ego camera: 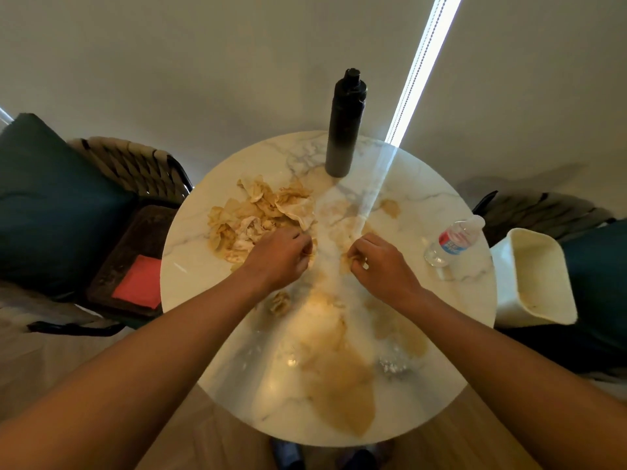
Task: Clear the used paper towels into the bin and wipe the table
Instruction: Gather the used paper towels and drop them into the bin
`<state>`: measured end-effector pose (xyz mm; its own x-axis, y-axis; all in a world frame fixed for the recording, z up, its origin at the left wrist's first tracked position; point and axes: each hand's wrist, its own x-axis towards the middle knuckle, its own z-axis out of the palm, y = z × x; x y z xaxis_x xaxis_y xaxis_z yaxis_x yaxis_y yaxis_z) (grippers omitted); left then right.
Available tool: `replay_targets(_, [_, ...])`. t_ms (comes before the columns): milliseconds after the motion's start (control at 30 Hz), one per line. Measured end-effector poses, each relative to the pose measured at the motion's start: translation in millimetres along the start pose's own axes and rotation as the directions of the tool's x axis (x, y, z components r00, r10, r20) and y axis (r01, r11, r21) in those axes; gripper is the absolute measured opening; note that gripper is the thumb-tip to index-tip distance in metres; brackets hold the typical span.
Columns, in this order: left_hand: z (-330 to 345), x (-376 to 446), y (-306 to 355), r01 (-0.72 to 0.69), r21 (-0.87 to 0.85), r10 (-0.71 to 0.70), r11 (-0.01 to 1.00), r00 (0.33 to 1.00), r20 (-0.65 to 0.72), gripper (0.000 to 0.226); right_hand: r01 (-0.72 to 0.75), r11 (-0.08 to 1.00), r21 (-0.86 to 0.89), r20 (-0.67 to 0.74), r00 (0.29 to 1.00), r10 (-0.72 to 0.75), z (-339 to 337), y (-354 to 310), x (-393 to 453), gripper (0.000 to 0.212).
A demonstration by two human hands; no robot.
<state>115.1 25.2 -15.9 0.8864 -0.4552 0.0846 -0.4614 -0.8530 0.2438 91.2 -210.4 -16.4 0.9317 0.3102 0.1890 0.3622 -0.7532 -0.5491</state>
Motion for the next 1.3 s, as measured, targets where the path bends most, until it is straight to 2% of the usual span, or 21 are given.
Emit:
replay_targets(367, [-18,24,79,-0.155,0.040,0.155,0.987,0.988,0.003,0.018,-0.069,0.997,-0.035,-0.105,0.992,0.065,-59,17,-68,0.009])
replay_targets(533, [-16,39,127,-0.239,0.020,0.238,0.971,0.971,0.033,0.018,-0.150,0.988,-0.044,-0.152,0.978,0.142,-83,34,-105,0.004])
replay_targets(933, [18,79,248,-0.375,-0.099,0.388,0.922,0.899,0.202,0.020,-0.377,0.924,-0.066,-0.241,0.904,0.352,-146,91,-199,0.004])
replay_targets(1300, [60,137,336,-0.362,-0.213,0.414,0.907,0.858,0.304,0.021,-0.539,0.838,-0.081,-0.275,0.820,0.501,-194,166,-242,0.008])
